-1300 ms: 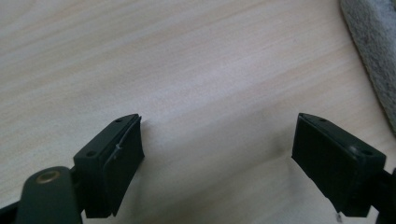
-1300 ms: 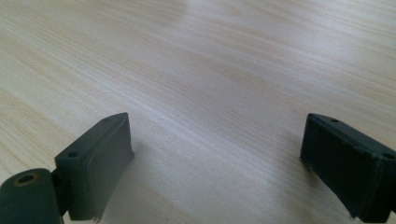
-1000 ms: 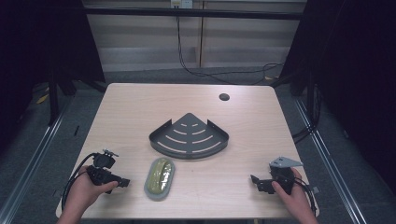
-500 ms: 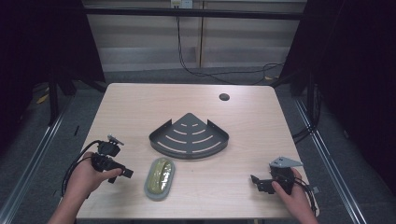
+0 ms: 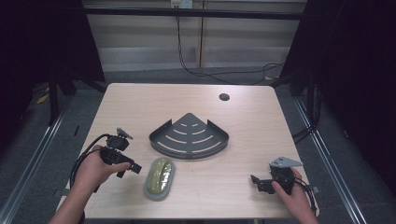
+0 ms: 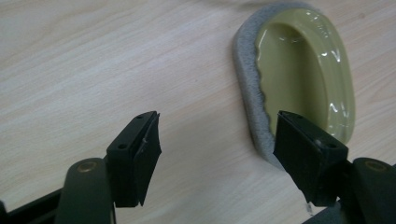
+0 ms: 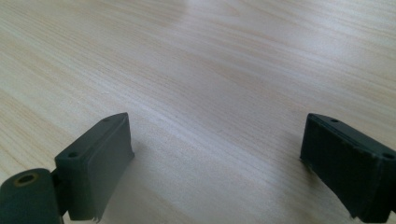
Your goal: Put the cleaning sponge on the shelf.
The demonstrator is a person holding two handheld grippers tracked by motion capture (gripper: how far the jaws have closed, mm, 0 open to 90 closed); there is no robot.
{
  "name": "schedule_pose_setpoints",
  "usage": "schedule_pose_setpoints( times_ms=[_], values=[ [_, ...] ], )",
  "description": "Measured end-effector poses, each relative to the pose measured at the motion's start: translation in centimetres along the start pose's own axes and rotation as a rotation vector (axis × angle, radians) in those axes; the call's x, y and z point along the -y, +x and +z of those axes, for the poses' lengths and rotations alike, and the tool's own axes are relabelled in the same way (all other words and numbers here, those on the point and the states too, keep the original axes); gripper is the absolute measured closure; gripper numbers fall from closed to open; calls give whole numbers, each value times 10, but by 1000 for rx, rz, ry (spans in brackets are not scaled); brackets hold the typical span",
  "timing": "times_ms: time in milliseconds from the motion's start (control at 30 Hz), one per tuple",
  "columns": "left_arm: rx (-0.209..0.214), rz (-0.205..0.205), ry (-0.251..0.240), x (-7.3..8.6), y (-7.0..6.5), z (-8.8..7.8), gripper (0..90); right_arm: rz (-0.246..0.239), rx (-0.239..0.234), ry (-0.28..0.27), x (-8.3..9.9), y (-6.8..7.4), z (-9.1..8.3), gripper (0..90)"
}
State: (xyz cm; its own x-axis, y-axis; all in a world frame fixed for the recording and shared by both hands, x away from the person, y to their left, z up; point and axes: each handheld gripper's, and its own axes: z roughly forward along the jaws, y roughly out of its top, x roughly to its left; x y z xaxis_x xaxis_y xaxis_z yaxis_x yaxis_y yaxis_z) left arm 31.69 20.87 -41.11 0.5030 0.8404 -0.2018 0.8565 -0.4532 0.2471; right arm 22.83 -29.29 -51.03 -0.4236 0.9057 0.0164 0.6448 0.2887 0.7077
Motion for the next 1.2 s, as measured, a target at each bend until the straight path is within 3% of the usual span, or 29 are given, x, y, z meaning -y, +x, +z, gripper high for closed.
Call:
schedule_pose_setpoints(
  times_ms=[500, 1200],
  values=[
    [15, 10, 33, -18, -22, -3, 360, -1, 0, 0, 0, 0, 0, 85],
    [38, -30, 79, -36, -53, 9, 420, -2, 0, -1, 0, 0, 0, 85]
  ],
)
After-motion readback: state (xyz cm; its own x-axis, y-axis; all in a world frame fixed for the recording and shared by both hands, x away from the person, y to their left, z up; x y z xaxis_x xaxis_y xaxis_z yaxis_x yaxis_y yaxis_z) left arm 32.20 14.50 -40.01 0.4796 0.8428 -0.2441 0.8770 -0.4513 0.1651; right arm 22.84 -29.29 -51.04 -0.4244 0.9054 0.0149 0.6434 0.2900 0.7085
